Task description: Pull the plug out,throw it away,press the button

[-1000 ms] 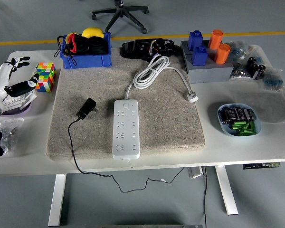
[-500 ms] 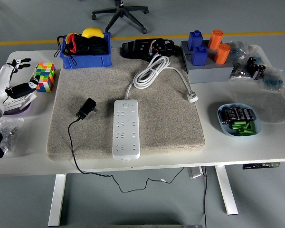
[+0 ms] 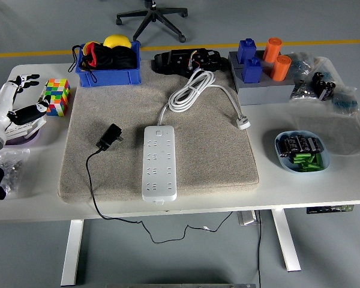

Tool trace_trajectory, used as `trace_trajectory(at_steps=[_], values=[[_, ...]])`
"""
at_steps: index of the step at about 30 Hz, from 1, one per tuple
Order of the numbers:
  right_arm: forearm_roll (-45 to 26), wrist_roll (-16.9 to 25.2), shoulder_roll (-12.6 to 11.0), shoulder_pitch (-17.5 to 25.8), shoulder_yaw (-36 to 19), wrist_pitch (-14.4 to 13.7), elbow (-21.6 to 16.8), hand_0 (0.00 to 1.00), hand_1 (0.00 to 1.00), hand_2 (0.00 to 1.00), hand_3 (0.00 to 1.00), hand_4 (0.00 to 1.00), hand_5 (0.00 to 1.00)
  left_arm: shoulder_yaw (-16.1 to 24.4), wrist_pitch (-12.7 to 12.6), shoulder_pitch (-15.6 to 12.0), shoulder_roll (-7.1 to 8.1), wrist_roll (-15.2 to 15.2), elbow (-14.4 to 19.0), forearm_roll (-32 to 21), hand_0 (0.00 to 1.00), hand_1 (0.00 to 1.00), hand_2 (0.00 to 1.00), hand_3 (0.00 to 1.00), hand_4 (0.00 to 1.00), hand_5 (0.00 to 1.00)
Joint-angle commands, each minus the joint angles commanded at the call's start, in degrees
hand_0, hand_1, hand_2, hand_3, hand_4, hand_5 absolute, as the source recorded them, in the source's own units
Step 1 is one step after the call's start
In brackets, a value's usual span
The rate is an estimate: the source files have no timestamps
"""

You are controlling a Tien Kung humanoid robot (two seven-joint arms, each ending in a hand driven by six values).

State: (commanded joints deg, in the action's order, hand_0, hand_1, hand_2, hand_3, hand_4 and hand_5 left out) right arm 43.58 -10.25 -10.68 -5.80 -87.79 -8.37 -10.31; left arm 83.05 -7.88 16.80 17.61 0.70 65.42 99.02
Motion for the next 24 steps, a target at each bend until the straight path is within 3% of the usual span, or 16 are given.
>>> trace_trajectory(at_steps=[24], values=[[0.0,0.2,0.1,-0.1,-0.5,-0.1,0.0,0.74,0.661,0.645,0.614,0.659,0.482,0.2,0.0,0.2,-0.18,0.0,0.6,0.0,0.858,0.867,0.802,0.828,0.64,0.226]])
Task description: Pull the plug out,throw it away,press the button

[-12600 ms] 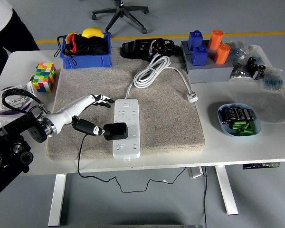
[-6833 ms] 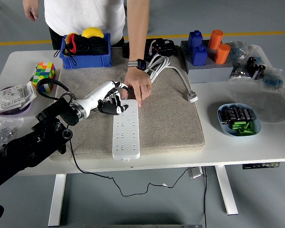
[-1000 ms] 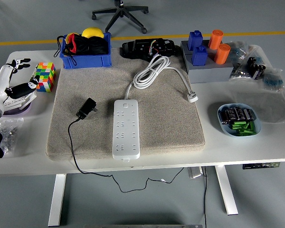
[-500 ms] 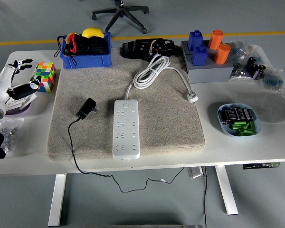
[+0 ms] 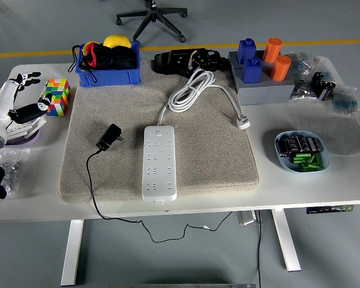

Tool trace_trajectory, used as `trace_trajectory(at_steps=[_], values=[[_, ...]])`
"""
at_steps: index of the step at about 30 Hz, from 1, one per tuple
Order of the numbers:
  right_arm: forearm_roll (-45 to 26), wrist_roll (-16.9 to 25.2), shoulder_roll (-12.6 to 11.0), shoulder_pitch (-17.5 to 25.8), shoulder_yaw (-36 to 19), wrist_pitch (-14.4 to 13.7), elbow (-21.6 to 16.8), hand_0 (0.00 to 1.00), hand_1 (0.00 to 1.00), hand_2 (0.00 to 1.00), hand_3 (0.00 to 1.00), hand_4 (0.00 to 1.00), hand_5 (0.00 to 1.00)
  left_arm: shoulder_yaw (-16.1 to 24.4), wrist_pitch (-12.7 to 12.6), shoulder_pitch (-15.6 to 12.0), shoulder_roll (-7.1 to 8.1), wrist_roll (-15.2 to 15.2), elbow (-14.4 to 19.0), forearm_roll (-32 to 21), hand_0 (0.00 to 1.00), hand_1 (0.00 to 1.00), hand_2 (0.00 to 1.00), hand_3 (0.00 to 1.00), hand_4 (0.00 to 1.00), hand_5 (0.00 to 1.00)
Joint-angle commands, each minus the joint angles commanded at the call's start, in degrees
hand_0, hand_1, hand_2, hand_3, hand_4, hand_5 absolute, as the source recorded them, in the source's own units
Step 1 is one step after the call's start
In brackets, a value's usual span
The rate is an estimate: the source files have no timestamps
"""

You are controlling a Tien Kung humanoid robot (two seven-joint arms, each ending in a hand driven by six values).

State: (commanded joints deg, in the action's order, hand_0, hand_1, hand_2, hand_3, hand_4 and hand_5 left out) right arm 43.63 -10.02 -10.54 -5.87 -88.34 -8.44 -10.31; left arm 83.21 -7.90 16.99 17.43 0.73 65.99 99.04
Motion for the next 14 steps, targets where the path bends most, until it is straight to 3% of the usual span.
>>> trace_trajectory(at_steps=[14], values=[[0.1,0.1,0.2,-0.2,-0.4,0.2,0.0,0.74,0.661,0.646,0.614,0.659,0.482,0.1,0.1,0.2,-0.11,0.0,0.1,0.0,0.858,0.866,0.802,0.826,0.64,0.226]])
